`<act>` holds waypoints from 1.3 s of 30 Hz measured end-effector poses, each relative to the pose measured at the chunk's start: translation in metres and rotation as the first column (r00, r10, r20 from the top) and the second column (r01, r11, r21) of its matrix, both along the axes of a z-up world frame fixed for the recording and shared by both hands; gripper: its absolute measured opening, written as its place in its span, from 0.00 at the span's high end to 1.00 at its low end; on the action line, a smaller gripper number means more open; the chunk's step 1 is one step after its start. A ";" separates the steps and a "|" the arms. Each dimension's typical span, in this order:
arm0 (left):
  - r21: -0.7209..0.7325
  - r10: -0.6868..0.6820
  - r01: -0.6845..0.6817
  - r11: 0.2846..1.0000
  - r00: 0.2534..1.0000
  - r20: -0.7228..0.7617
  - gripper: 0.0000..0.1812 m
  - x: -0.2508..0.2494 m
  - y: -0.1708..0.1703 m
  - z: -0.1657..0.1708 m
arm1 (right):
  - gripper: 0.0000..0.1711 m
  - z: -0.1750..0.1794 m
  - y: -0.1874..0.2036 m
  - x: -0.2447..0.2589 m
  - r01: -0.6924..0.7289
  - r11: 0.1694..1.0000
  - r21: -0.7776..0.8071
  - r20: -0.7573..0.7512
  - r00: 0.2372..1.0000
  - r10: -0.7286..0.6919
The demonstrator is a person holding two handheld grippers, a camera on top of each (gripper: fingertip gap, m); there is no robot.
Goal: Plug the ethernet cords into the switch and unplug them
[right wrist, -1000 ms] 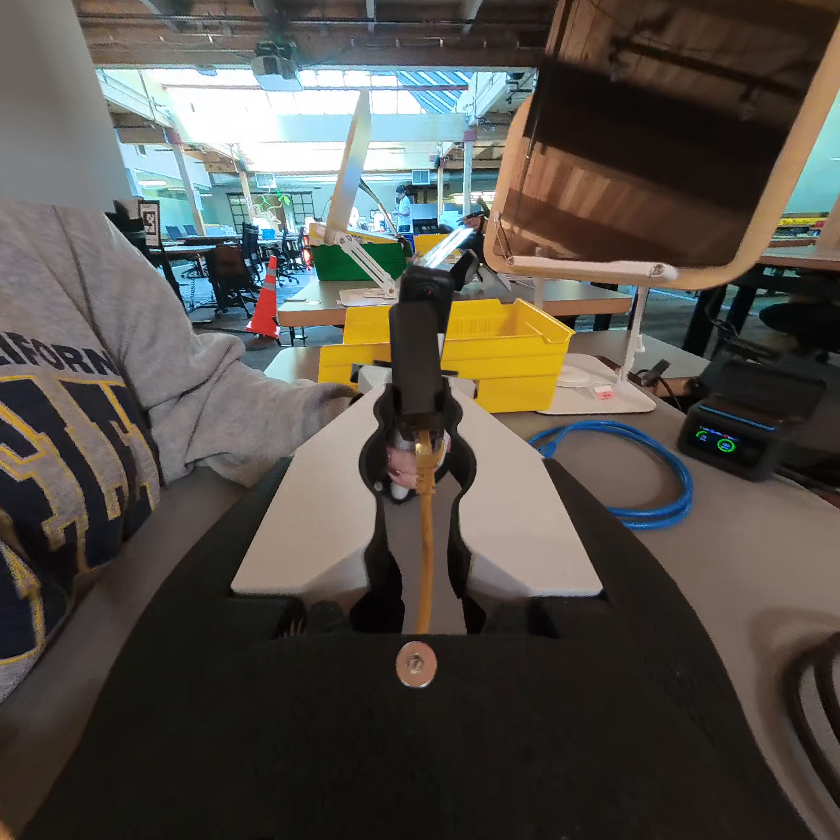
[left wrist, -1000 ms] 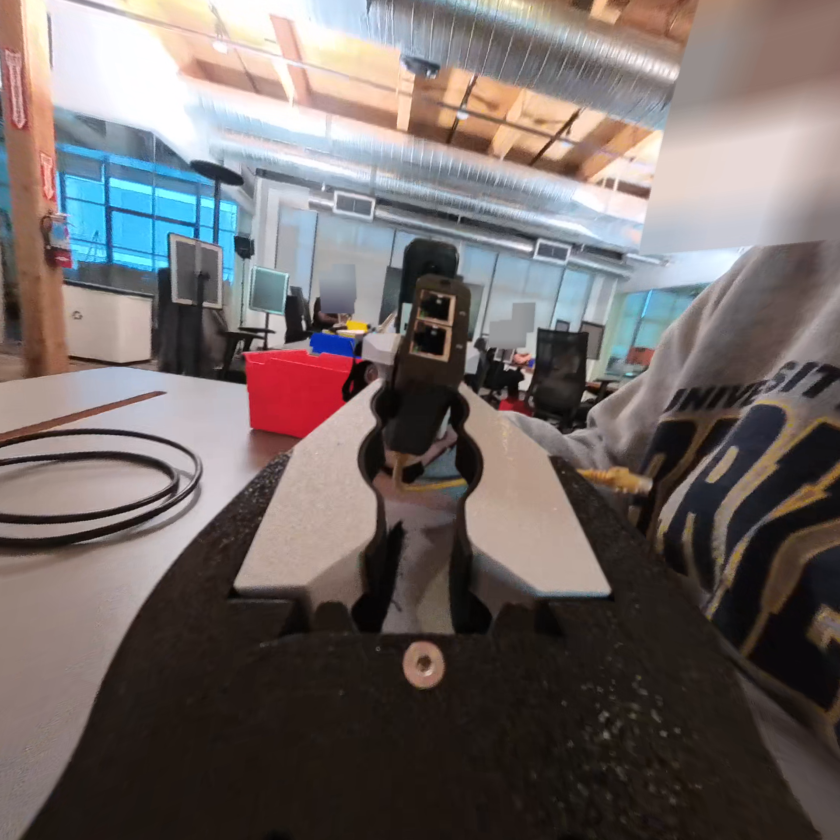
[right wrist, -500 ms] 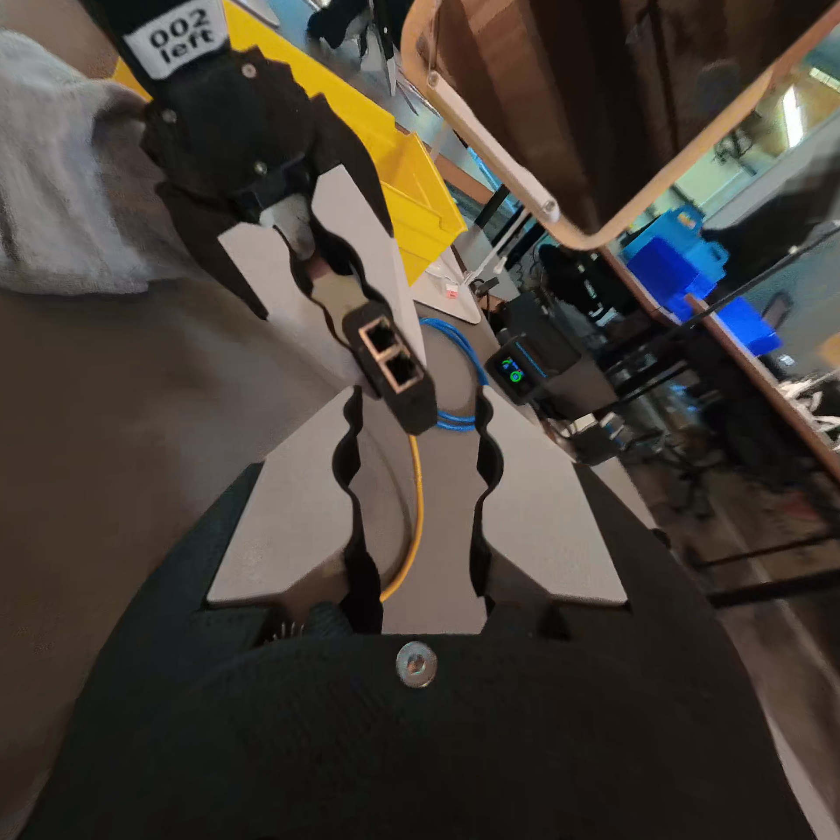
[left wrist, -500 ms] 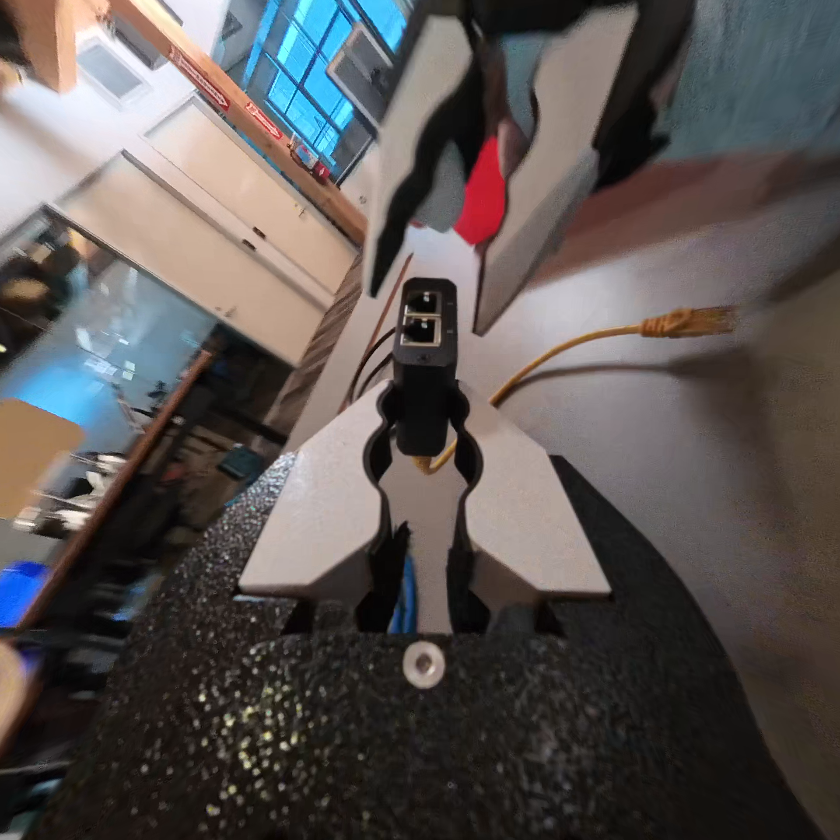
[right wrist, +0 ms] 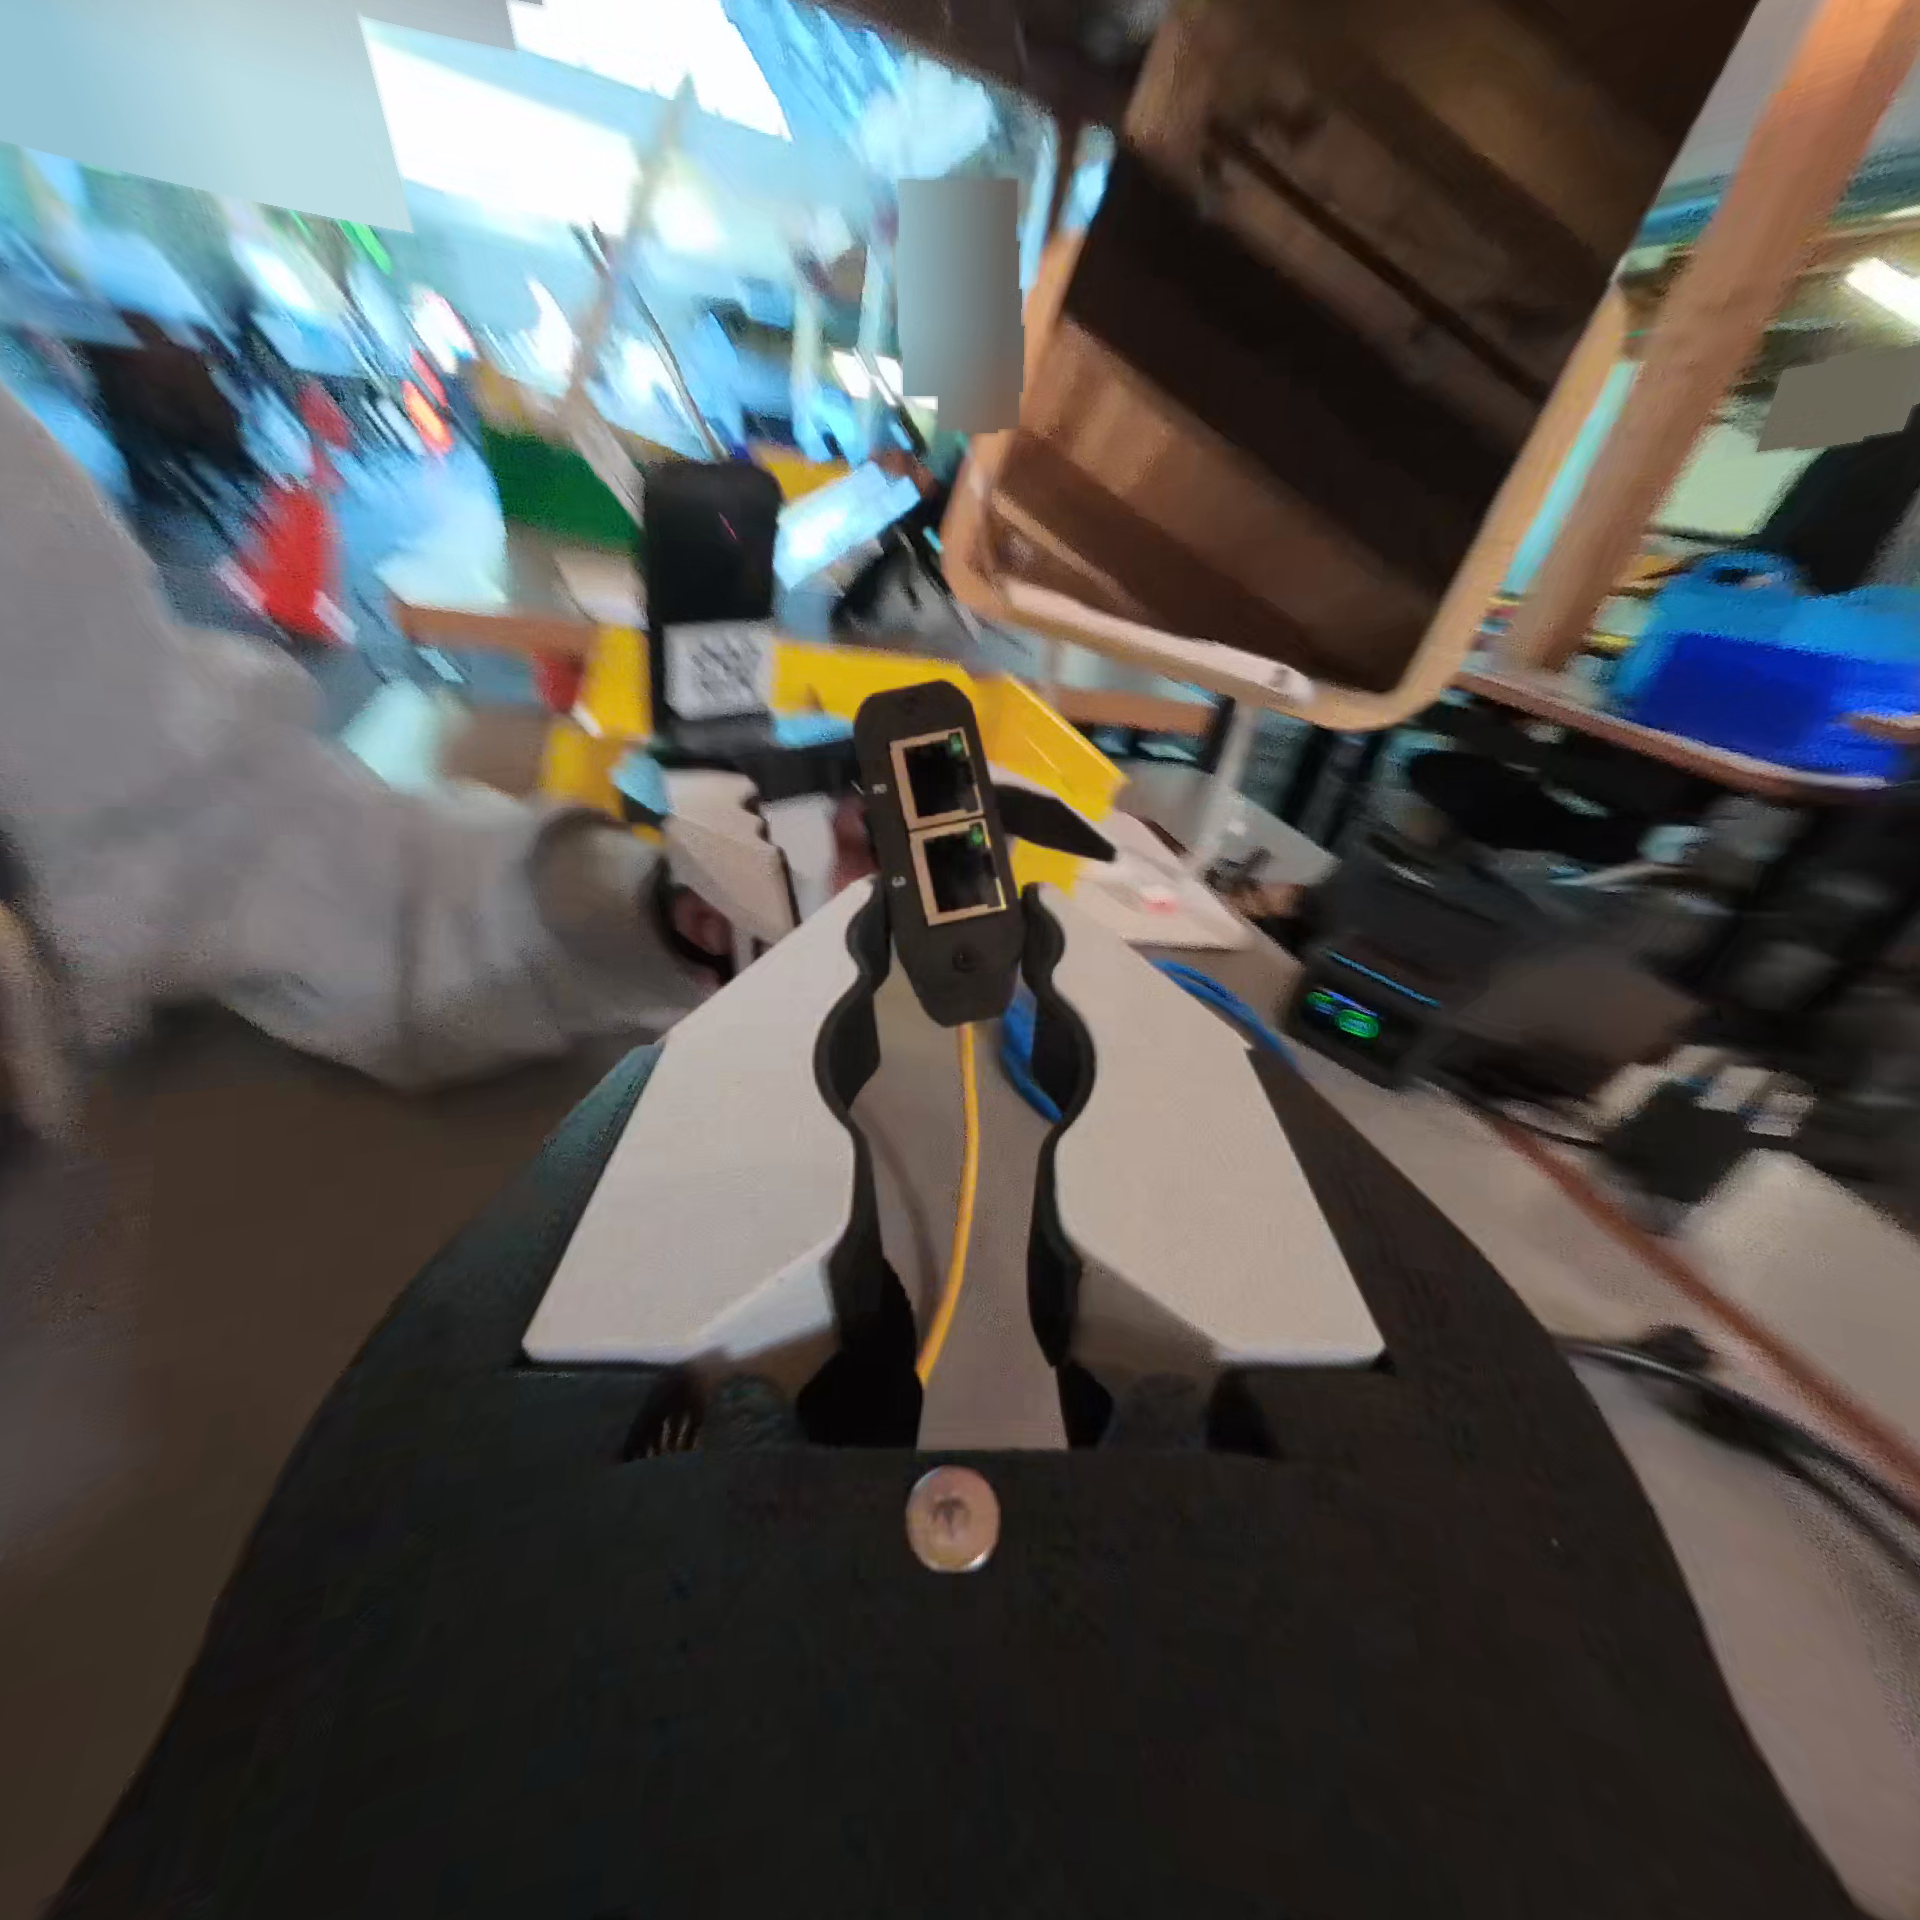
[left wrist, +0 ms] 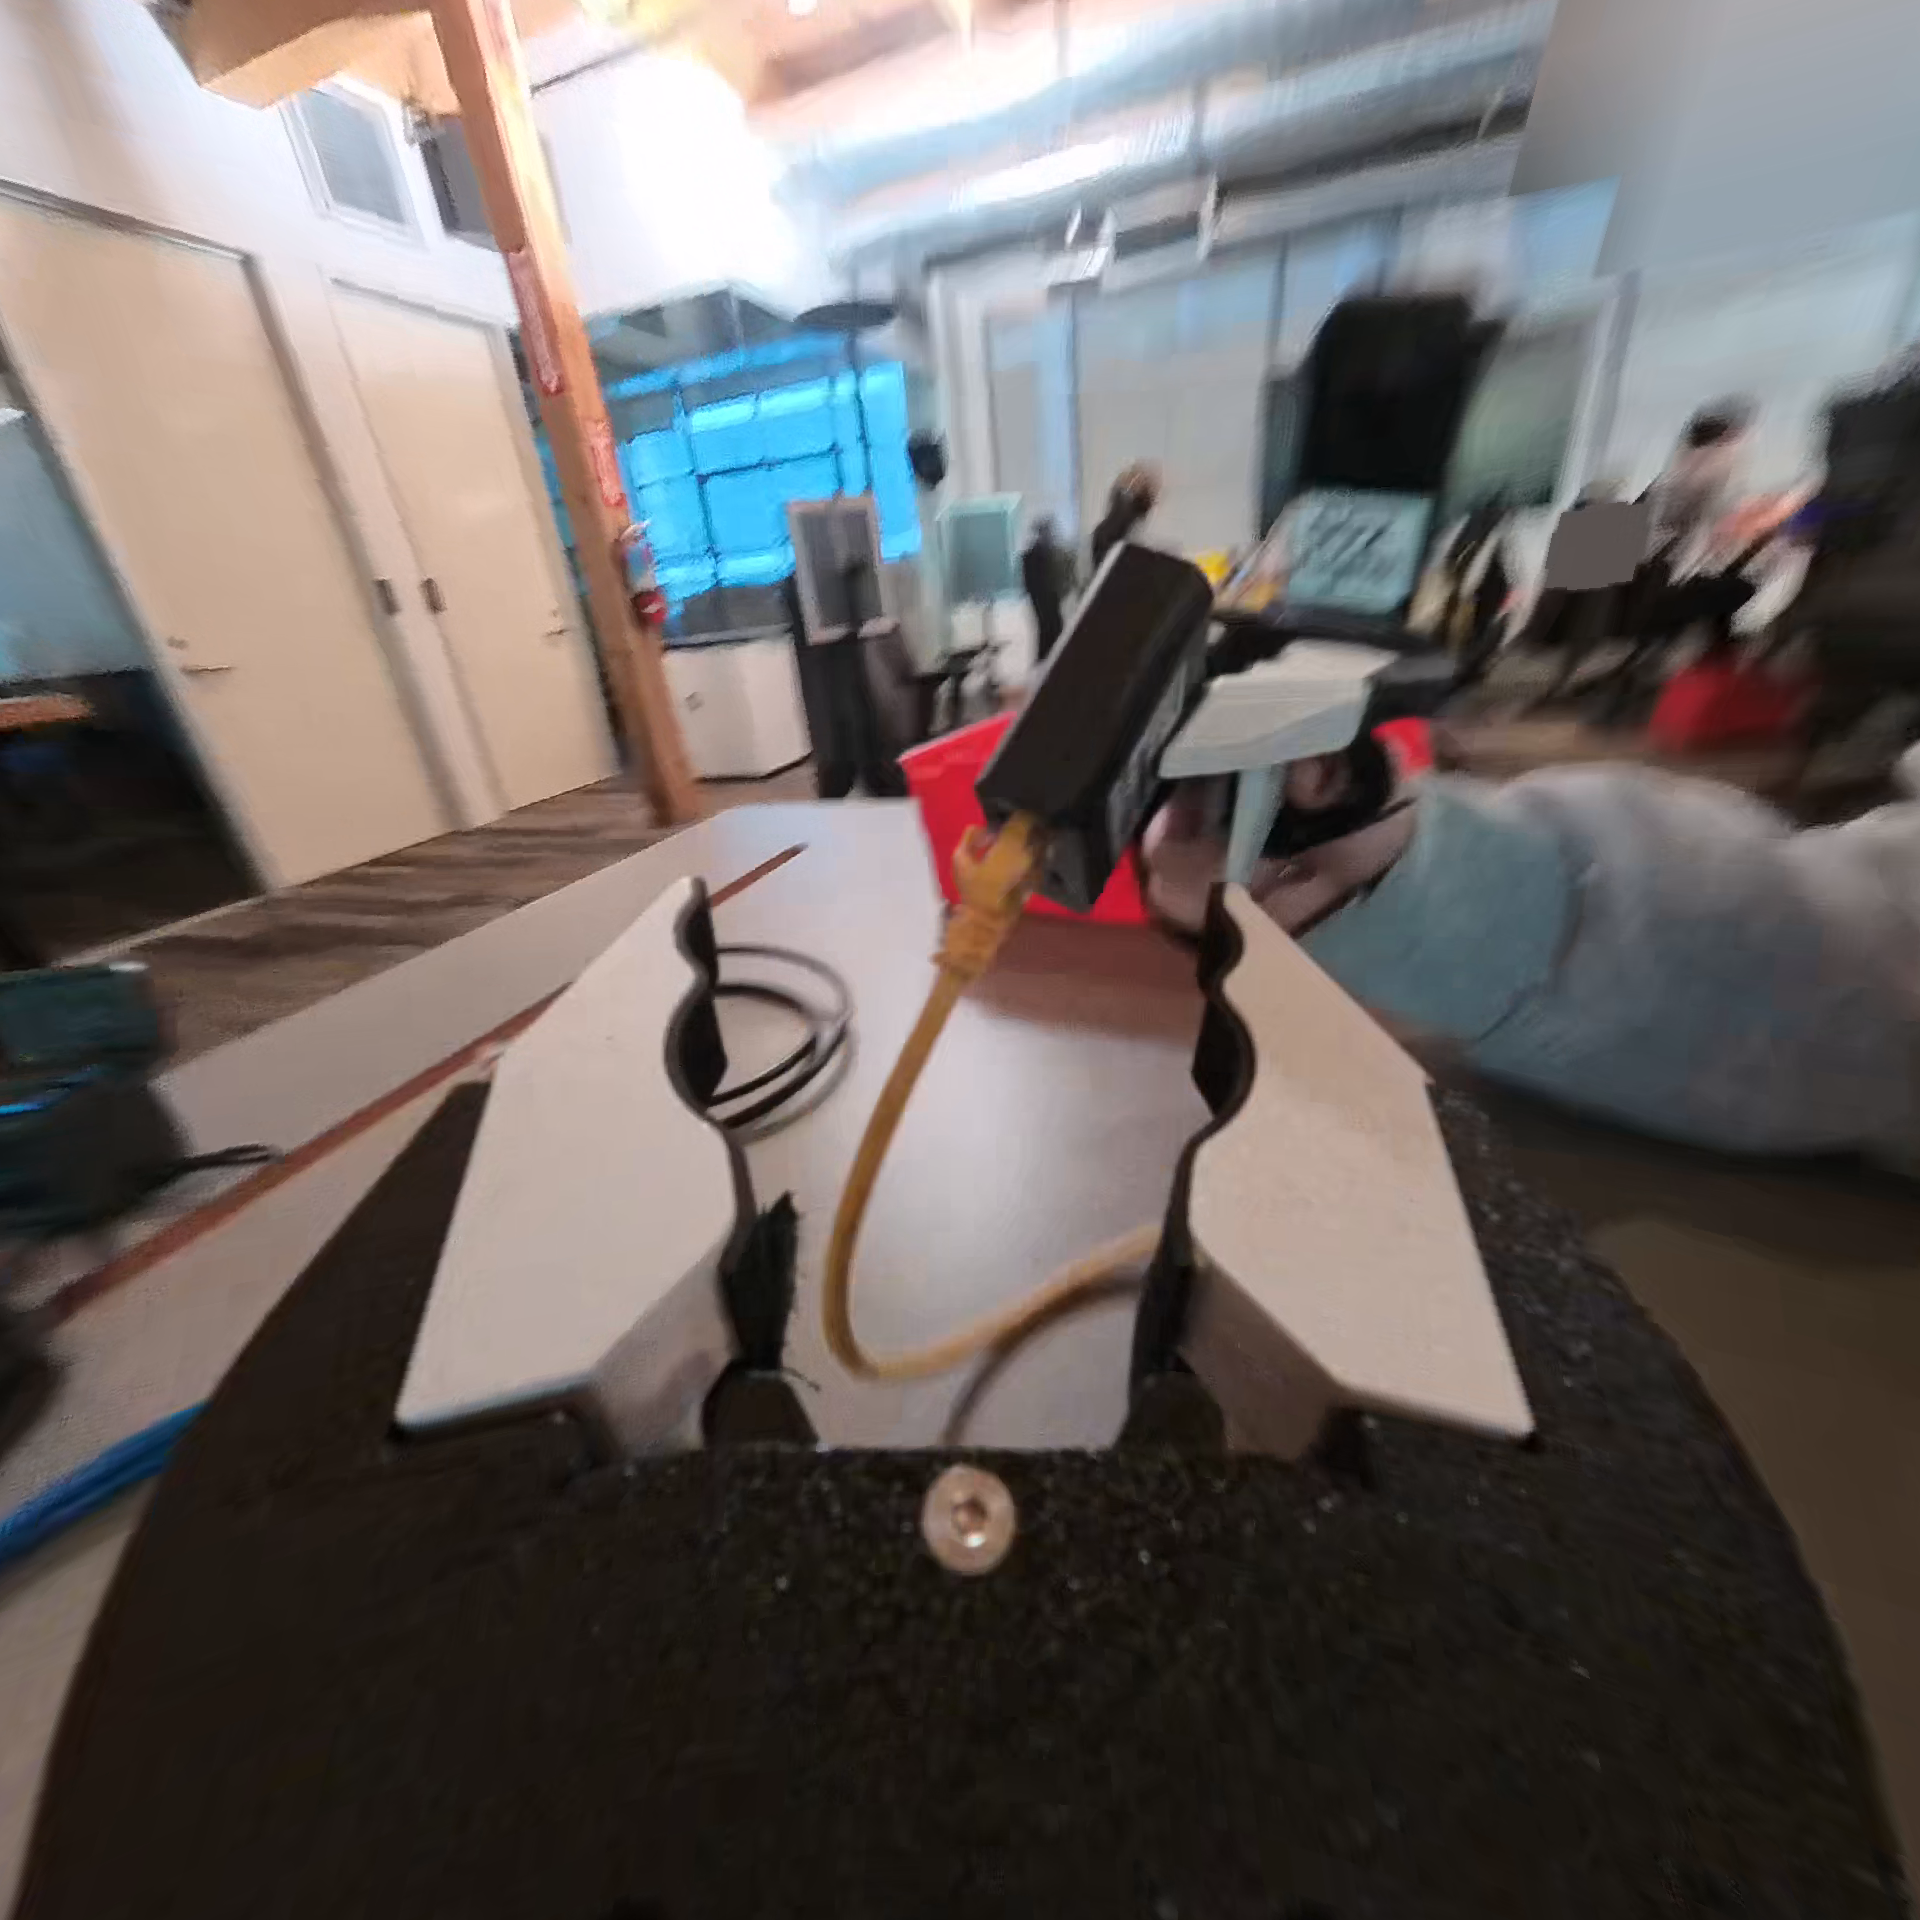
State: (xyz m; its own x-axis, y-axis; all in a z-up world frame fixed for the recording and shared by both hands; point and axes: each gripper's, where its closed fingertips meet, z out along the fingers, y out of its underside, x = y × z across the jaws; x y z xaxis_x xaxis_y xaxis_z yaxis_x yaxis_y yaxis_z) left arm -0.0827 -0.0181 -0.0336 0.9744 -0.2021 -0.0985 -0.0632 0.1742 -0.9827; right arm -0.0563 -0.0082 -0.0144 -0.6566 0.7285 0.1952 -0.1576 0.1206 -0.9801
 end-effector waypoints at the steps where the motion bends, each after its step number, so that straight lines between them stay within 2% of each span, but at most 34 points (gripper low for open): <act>1: 0.034 -0.058 0.056 0.998 0.996 0.060 0.50 0.002 -0.004 0.006 | 0.87 0.006 0.000 0.004 -0.064 0.993 -0.102 0.015 0.998 0.066; 4: 0.080 -0.216 0.207 0.975 0.967 0.133 0.58 0.015 -0.013 0.012 | 0.87 0.008 -0.004 0.010 -0.219 0.930 -0.295 0.043 0.969 0.242; 10: 0.017 -0.329 0.329 0.944 0.939 0.100 0.75 0.037 -0.011 -0.005 | 0.87 -0.015 -0.018 0.000 -0.276 0.893 -0.355 0.109 0.937 0.333; 13: -0.002 -0.323 0.325 0.946 0.941 0.105 0.87 0.036 -0.009 -0.009 | 0.87 -0.021 -0.019 0.000 -0.280 0.900 -0.334 0.128 0.933 0.337; 17: -0.081 -0.234 0.238 0.968 0.971 0.054 0.88 0.027 0.000 -0.019 | 0.86 -0.029 -0.011 -0.007 -0.230 0.911 -0.342 0.170 0.939 0.300; 19: -0.095 -0.140 0.138 0.986 0.990 -0.012 0.88 0.017 0.003 -0.023 | 0.82 -0.028 0.003 -0.016 -0.151 0.922 -0.355 0.143 0.966 0.214; 21: -0.124 -0.025 0.013 0.992 0.995 -0.097 0.88 0.001 0.004 -0.030 | 0.78 -0.028 0.030 -0.031 0.033 0.940 -0.338 0.101 0.995 0.001; 23: -0.129 0.071 -0.097 0.987 0.978 -0.196 0.88 -0.012 0.005 -0.036 | 0.78 -0.031 0.064 -0.044 0.266 0.914 -0.305 0.058 0.964 -0.261; 25: -0.137 0.133 -0.180 0.974 0.945 -0.300 0.88 -0.018 0.007 -0.044 | 0.80 -0.039 0.085 -0.050 0.405 0.870 -0.281 0.057 0.912 -0.406; 28: -0.147 0.152 -0.242 0.959 0.878 -0.454 0.88 -0.016 0.012 -0.057 | 0.81 -0.056 0.096 -0.062 0.526 0.827 -0.201 0.110 0.851 -0.514; 32: -0.213 0.087 -0.242 0.947 0.829 -0.553 0.88 -0.008 0.019 -0.079 | 0.87 -0.059 0.116 -0.074 0.673 0.735 -0.081 0.037 0.739 -0.672; 35: -0.256 0.037 -0.219 0.942 0.822 -0.568 0.88 -0.001 0.026 -0.091 | 0.87 -0.068 0.128 -0.094 0.714 0.700 0.009 0.053 0.699 -0.713; 39: -0.269 0.017 -0.238 0.933 0.778 -0.628 0.88 0.003 0.028 -0.098 | 0.81 -0.092 0.135 -0.137 0.706 0.699 0.117 0.198 0.673 -0.713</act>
